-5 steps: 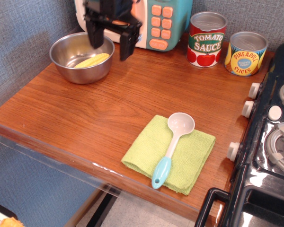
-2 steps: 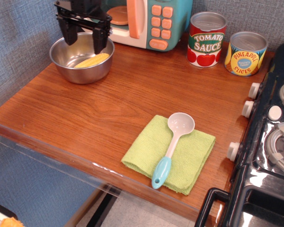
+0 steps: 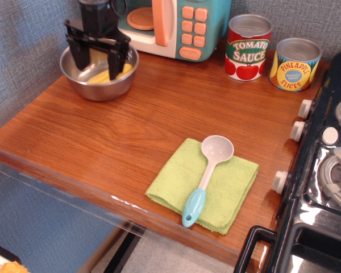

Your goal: Take the corn out of the bowl and place it in between the towel and the canned goods.

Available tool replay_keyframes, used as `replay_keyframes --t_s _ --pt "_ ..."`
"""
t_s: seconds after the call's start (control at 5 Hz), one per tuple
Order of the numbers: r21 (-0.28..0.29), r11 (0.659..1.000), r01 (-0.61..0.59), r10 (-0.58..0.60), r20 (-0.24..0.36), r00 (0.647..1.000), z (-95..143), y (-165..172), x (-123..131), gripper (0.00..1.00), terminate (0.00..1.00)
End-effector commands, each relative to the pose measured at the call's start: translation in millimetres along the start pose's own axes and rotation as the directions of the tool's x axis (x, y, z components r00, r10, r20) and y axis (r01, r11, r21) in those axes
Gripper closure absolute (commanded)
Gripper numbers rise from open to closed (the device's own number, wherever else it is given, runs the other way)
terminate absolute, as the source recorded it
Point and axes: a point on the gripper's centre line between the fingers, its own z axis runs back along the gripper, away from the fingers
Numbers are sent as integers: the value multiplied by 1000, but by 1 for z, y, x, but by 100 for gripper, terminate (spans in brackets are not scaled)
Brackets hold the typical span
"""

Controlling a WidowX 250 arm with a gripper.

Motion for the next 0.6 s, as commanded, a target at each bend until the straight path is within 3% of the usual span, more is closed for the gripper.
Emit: replay_keyframes --t_s 0.0,0.2,0.4 --pt "24 1000 13 -13 -20 1000 -9 -1 7 0 0" --pt "20 1000 -5 5 -19 1000 -12 1 6 0 0" --pt "13 999 -33 33 -14 999 -10 6 1 100 0"
